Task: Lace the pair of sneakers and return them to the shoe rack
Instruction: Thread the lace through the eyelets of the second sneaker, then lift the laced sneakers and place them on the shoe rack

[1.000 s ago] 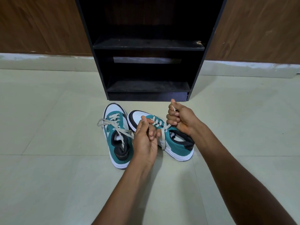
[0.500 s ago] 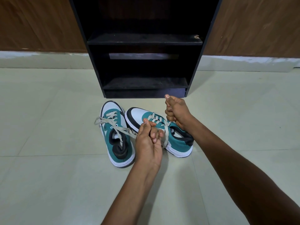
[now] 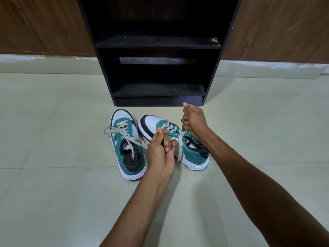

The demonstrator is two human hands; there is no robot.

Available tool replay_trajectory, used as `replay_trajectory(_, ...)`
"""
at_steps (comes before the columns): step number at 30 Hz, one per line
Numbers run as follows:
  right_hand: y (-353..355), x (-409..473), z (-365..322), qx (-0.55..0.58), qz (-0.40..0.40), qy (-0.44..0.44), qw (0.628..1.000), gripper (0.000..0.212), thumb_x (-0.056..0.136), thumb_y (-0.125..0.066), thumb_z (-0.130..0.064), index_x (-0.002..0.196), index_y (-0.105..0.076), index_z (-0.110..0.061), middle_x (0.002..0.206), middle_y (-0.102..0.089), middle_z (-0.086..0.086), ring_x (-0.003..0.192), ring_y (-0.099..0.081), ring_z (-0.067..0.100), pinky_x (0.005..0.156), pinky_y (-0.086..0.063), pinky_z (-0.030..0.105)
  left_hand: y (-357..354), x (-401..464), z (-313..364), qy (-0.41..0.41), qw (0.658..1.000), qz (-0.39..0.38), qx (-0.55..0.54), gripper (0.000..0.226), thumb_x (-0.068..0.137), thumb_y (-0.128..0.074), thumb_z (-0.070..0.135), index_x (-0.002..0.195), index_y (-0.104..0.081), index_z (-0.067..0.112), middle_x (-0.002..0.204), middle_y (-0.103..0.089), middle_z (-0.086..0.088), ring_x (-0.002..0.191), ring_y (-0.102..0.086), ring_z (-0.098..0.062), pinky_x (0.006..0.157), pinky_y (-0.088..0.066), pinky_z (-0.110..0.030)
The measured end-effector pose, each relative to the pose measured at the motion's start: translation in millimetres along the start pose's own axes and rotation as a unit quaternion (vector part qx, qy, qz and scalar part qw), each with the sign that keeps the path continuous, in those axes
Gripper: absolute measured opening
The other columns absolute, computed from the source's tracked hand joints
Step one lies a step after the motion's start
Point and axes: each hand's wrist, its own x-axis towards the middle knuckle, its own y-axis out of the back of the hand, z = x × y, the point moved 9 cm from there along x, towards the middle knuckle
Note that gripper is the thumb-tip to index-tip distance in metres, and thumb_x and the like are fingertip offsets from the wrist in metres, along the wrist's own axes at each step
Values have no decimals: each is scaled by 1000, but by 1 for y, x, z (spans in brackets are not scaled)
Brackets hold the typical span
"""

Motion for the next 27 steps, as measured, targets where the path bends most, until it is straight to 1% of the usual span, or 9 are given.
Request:
replay_trajectory(3, 5, -6, -4, 19, 12, -1, 1000, 35, 104, -51, -29, 72, -42, -18, 49, -31, -5, 41, -24, 9, 38, -22, 19, -6, -1, 15, -31, 995, -4, 99, 17, 104, -51, 17, 99, -63, 5, 54, -51, 0, 43, -50, -8, 67, -53, -27)
replay_trajectory(6, 12, -20, -22, -105, -7, 66, 992, 21, 97, -64, -29, 84, -58, -13, 59, -53, -2, 49, -49, 15, 52, -49, 32, -19, -11, 48, -135, 948, -47, 285, 11, 98, -63, 12, 108, -66, 13, 78, -67, -1, 63, -63, -15, 71, -57, -27)
replay_trajectory(8, 17, -38, -33, -235, -16, 111, 966, 21, 88, -74, -35, 95, -64, -17, 79, -65, -5, 72, -64, 16, 71, -57, 35, -26, -25, 75, -252, 850, -71, 457, 9, 94, -68, 18, 102, -69, 23, 91, -69, 4, 82, -65, -14, 76, -55, -23)
replay_trajectory(11, 19, -69, -36, -381, -57, 128, 914, 33, 75, -85, -43, 92, -66, -23, 96, -68, -9, 90, -63, 8, 75, -48, 23, -25, -43, 99, -381, 629, -53, 675, 7, 89, -73, 27, 95, -68, 27, 102, -64, 8, 103, -52, -15, 90, -43, -27)
replay_trajectory(14, 17, -90, -21, -452, -125, 79, 880, 46, 57, -93, -50, 86, -66, -26, 104, -61, -12, 100, -57, 6, 78, -48, 25, 3, -44, 108, -358, 488, 34, 795, 31, 78, -79, 40, 99, -65, 23, 121, -54, -3, 121, -40, -32, 98, -36, -43)
replay_trajectory(16, 13, -96, -13, -511, -162, 55, 842, 59, 44, -91, -60, 90, -67, -30, 111, -55, -8, 104, -54, 11, 84, -50, 29, 36, -40, 111, -273, 487, 90, 825, 54, 70, -82, 48, 107, -55, 18, 133, -41, -5, 125, -37, -36, 96, -41, -50)
replay_trajectory(19, 14, -102, 2, -618, -207, -41, 757, 78, 47, -92, -52, 116, -63, -32, 120, -45, -3, 107, -53, 19, 89, -52, 32, 68, -42, 110, -213, 587, 107, 774, 66, 65, -88, 46, 103, -41, 21, 136, -31, -3, 101, -54, -32, 73, -46, -38)
replay_trajectory(21, 8, -103, 10, -673, -204, -59, 708, 84, 50, -92, -42, 125, -57, -28, 118, -43, -2, 105, -55, 21, 85, -55, 34, 74, -44, 105, -195, 615, 83, 759, 59, 67, -88, 38, 100, -41, 22, 139, -31, -3, 83, -58, -28, 68, -41, -30)
replay_trajectory(27, -35, -111, 14, -632, -177, -16, 754, 74, 53, -88, -47, 119, -57, -32, 115, -46, 0, 99, -58, 22, 86, -55, 34, 66, -29, 105, -138, 587, 44, 797, 54, 66, -89, 38, 107, -59, 21, 134, -39, -3, 89, -61, -31, 74, -44, -28)
